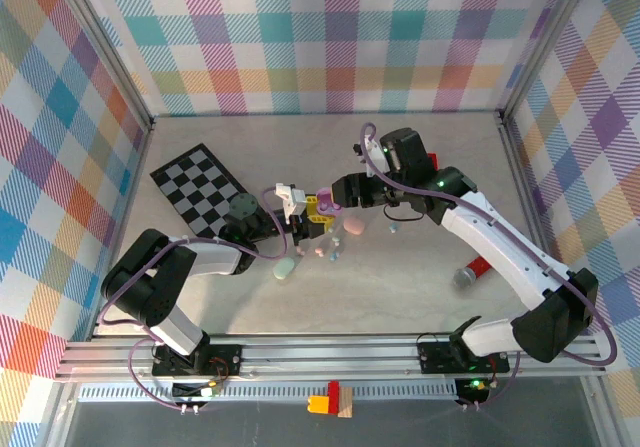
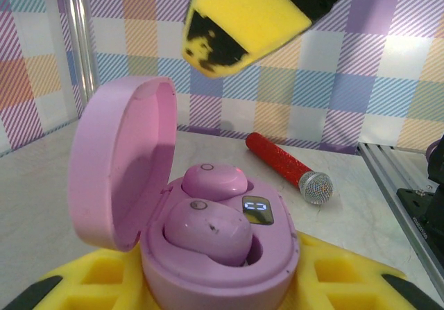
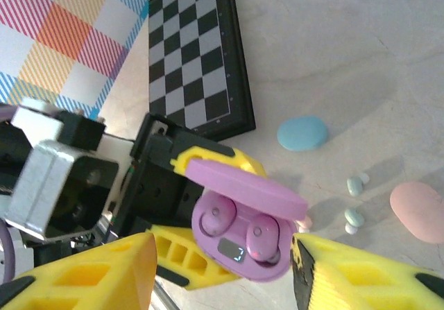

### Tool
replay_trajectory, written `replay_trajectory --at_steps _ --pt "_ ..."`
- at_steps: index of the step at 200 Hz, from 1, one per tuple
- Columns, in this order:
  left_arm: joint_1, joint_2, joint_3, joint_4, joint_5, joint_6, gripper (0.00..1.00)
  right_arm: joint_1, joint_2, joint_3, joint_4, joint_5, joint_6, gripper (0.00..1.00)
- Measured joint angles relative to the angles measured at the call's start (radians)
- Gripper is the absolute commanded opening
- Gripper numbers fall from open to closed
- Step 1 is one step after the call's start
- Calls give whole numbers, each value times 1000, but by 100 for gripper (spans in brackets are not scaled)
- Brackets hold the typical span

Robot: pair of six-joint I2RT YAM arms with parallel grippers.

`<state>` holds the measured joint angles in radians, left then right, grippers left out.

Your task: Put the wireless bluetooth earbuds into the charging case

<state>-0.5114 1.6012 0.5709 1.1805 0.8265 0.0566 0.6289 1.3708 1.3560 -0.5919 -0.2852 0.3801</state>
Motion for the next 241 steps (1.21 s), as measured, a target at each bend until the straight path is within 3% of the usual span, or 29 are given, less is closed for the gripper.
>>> replay_trajectory --at_steps 52,126,189,241 --pt "0 -4 -2 -9 0 33 37 1 145 154 -2 -23 -6 39" --pt "4 -20 -2 -27 -47 36 37 1 177 140 -18 -63 -11 37" --pt "4 -41 -2 -21 -78 14 37 -15 30 -24 93 -43 117 69" --pt "4 -61 -2 40 -87 -46 37 -79 -11 -181 301 -220 343 70"
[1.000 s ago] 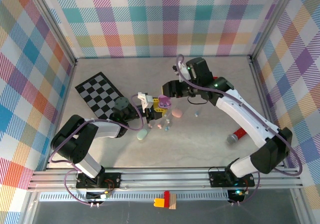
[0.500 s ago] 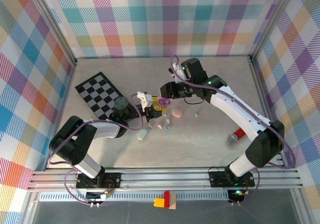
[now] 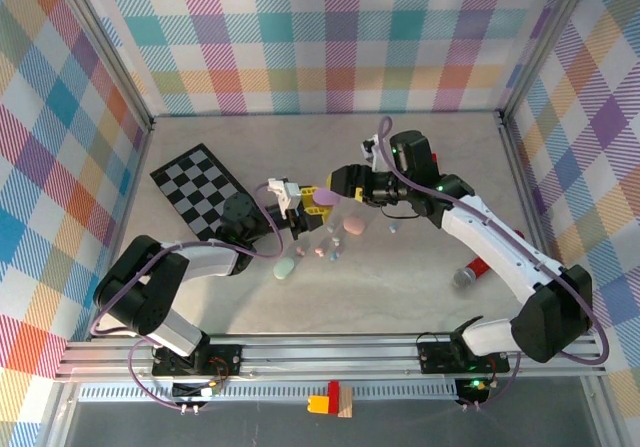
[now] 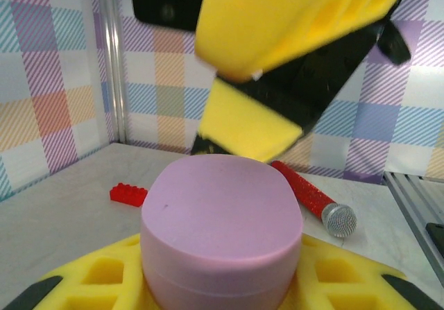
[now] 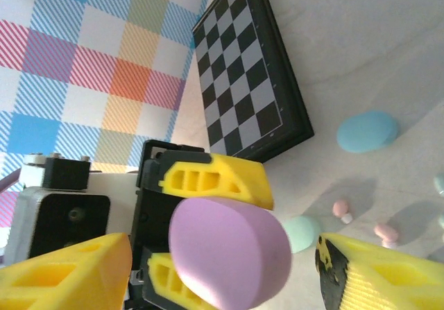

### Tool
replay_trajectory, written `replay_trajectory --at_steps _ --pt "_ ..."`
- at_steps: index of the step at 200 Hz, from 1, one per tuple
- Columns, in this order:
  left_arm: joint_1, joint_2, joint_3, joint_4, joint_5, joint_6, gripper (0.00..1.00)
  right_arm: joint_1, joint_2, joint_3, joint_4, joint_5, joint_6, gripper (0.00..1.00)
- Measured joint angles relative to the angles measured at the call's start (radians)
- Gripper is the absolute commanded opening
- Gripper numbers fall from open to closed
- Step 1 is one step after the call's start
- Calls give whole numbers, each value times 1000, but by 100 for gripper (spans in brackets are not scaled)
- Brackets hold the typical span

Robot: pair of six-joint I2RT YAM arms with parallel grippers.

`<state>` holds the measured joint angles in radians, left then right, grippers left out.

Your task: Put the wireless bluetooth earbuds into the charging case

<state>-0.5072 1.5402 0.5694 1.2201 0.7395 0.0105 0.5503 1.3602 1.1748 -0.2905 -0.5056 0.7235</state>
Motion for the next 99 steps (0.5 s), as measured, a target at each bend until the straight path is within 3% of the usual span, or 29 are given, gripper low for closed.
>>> replay_trajectory --at_steps 41,99 --pt "0 -25 12 17 -9 -24 37 0 2 -61 141 -104 121 67" --pt "0 -31 19 44 -21 -31 37 -3 11 -80 242 -145 208 30"
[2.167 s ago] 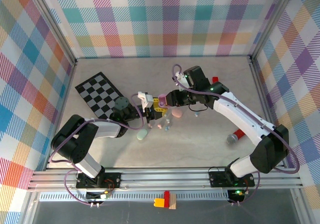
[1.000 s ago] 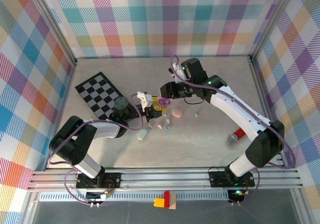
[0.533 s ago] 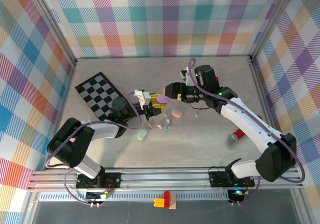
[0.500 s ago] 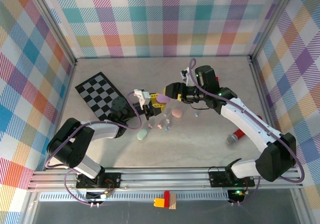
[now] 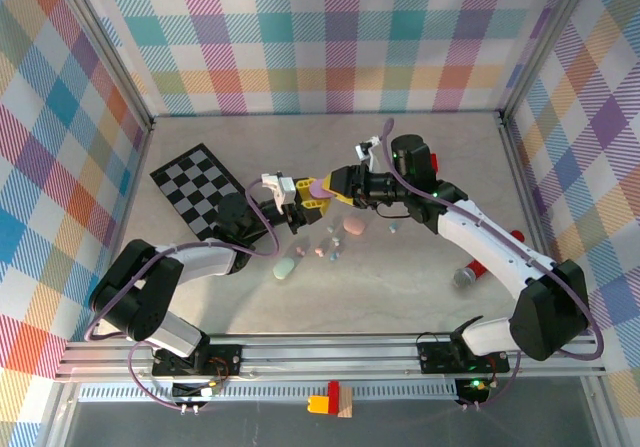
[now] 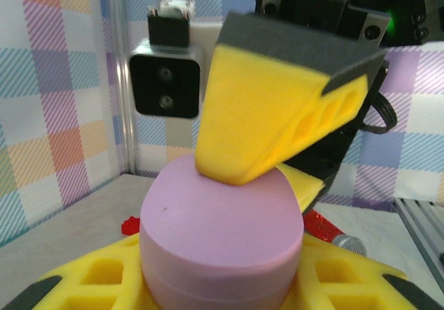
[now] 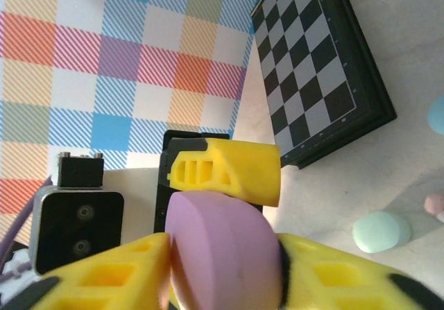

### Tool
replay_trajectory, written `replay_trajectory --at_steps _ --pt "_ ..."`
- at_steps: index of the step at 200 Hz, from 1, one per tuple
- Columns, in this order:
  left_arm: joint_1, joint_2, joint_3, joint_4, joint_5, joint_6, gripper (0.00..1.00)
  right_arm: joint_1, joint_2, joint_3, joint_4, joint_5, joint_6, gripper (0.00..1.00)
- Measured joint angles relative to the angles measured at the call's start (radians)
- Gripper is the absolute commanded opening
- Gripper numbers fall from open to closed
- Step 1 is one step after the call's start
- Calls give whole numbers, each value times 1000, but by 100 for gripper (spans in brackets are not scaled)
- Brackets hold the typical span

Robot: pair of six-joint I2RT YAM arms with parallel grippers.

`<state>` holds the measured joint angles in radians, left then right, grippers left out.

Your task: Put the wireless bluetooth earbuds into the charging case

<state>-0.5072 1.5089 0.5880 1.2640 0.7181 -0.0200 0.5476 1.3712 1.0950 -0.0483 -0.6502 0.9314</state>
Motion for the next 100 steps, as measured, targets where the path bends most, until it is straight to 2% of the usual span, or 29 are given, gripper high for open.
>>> replay_trajectory --at_steps 13,23,40,65,86,100 --pt "0 -1 0 -2 -2 0 38 -2 -2 -3 9 4 0 23" --pt "0 -1 0 -2 -2 0 41 -2 -8 -9 11 14 2 22" --pt "-1 -1 0 -4 0 2 56 -2 -29 -28 16 37 -4 22" --pt "-1 -10 -8 -17 -3 -4 85 -13 -57 -61 18 89 -20 22" --pt "-1 -46 -31 -69 -21 25 98 -53 -64 -92 17 165 -42 21" --pt "-1 -78 -50 -120 -44 46 100 -92 -59 -118 17 214 -57 21"
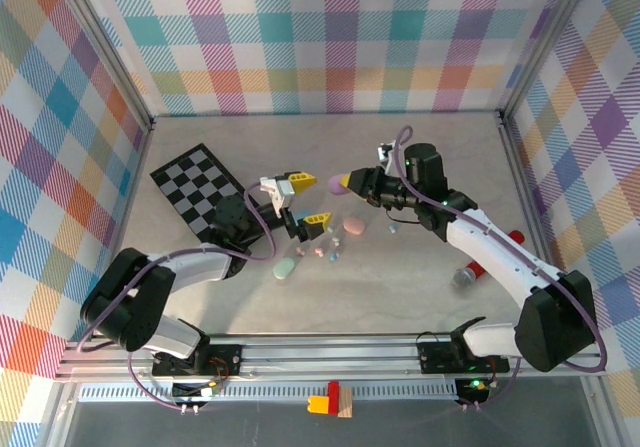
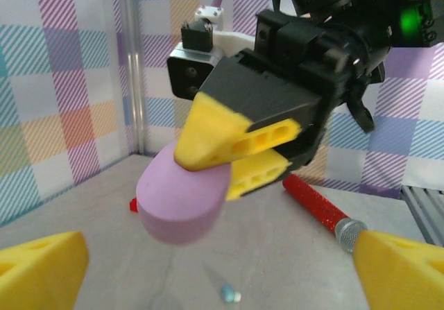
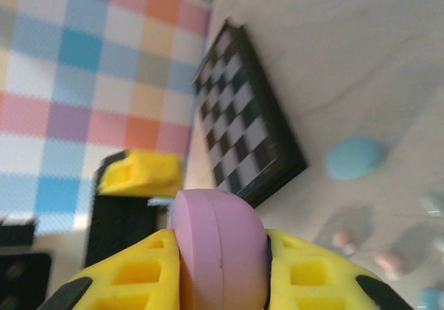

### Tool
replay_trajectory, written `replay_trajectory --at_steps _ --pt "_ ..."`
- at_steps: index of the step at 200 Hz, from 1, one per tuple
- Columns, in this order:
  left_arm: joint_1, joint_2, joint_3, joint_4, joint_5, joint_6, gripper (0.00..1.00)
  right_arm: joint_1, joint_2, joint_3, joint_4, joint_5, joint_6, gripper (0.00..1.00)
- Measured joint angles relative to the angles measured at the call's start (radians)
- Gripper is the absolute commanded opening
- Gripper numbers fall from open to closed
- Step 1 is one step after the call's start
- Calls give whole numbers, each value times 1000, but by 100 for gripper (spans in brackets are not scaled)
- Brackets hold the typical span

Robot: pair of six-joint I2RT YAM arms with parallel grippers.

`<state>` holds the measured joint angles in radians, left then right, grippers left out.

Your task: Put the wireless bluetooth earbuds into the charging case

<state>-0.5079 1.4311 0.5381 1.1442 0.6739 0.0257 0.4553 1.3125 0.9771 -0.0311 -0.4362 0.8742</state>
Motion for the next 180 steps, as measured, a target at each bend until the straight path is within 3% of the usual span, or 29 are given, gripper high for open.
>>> replay_trajectory --at_steps 38,92,145,180 --pt "-17 -103 -12 -282 -159 28 100 -82 137 10 -12 104 -48 21" --pt "-132 -187 85 -829 -450 80 100 -97 456 173 -30 157 -83 22" --pt "-140 -229 170 -1240 -599 77 100 -113 665 276 4 122 -78 23" --pt "-140 -187 278 -1446 -649 102 100 -128 715 277 13 84 -75 30"
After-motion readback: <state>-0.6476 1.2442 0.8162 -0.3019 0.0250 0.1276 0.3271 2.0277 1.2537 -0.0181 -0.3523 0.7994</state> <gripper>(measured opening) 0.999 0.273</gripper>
